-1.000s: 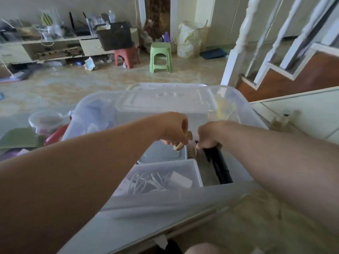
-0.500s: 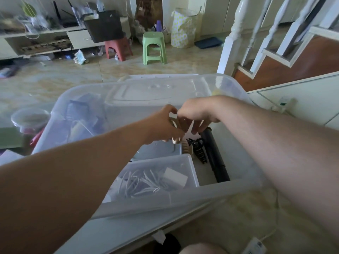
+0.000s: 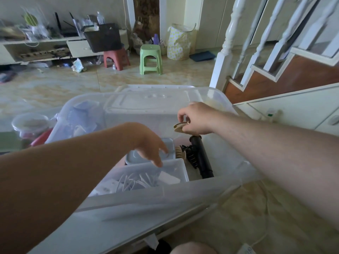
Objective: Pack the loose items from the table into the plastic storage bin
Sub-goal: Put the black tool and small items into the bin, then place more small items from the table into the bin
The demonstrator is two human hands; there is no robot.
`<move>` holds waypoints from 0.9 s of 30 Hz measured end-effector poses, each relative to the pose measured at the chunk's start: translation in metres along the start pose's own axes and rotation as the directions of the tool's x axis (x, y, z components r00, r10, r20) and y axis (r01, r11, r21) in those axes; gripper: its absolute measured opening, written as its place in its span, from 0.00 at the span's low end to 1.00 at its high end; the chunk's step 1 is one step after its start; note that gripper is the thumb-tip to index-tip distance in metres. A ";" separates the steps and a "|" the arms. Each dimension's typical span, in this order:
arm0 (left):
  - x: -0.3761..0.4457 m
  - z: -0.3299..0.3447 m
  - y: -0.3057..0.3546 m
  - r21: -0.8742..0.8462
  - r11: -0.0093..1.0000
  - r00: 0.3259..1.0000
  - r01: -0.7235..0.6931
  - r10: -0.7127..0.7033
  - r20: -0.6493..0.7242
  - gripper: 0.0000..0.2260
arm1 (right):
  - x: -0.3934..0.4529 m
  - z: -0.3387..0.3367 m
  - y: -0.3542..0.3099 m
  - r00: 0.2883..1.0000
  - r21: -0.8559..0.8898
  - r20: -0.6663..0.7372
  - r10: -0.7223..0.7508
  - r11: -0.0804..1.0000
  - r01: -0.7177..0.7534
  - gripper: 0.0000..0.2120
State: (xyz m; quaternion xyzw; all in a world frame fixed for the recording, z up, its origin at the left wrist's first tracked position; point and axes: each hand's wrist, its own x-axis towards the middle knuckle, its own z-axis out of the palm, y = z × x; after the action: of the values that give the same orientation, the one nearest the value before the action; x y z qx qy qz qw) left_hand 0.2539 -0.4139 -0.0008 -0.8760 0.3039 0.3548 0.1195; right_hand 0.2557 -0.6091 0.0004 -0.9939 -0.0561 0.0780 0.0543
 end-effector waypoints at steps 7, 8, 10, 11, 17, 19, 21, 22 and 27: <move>-0.005 0.004 0.002 0.161 0.987 0.999 -0.010 0.004 0.037 0.32 | 0.018 0.038 -0.005 0.997 -0.177 0.027 -0.077 0.981 0.081 0.19; -0.004 0.004 0.002 0.172 0.985 0.999 -0.016 0.009 0.038 0.32 | 0.019 0.040 -0.005 0.997 -0.159 0.040 -0.061 0.985 0.067 0.18; -0.004 0.004 0.002 0.192 0.981 0.999 -0.020 0.013 0.037 0.33 | 0.019 0.042 -0.003 0.997 -0.158 0.074 -0.031 0.987 0.043 0.13; -0.004 0.003 0.002 0.198 0.980 0.999 -0.019 0.012 0.037 0.34 | 0.019 0.043 -0.003 0.994 -0.158 0.104 -0.020 0.987 0.036 0.12; -0.008 0.006 -0.003 0.102 0.995 0.998 -0.021 0.014 0.060 0.34 | 0.013 0.041 -0.015 0.959 -0.164 0.282 -0.025 0.984 0.074 0.16; -0.016 0.006 -0.012 -0.068 0.997 0.997 -0.023 0.027 0.067 0.31 | 0.009 0.029 -0.019 0.979 -0.144 0.201 -0.008 0.989 0.038 0.18; -0.035 0.004 -0.028 -0.321 0.947 0.999 -0.028 0.038 0.025 0.28 | 0.003 0.010 -0.026 0.993 -0.066 0.116 -0.007 0.998 0.015 0.21; -0.050 0.003 -0.038 -0.397 0.916 0.999 -0.049 0.037 -0.040 0.26 | -0.002 -0.001 -0.032 0.996 -0.033 0.088 -0.019 0.999 0.022 0.20; -0.151 0.027 -0.110 -0.492 0.844 0.746 -0.216 -0.183 -0.641 0.15 | -0.028 -0.057 -0.102 0.987 0.092 -0.061 -0.150 0.984 0.155 0.12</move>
State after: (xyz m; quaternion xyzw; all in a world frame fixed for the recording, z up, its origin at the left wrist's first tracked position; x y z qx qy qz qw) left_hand 0.2214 -0.2485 0.0840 -0.9381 0.2223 0.0901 -0.2500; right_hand 0.2273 -0.5176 0.0728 -0.9846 -0.1268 0.0494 0.1094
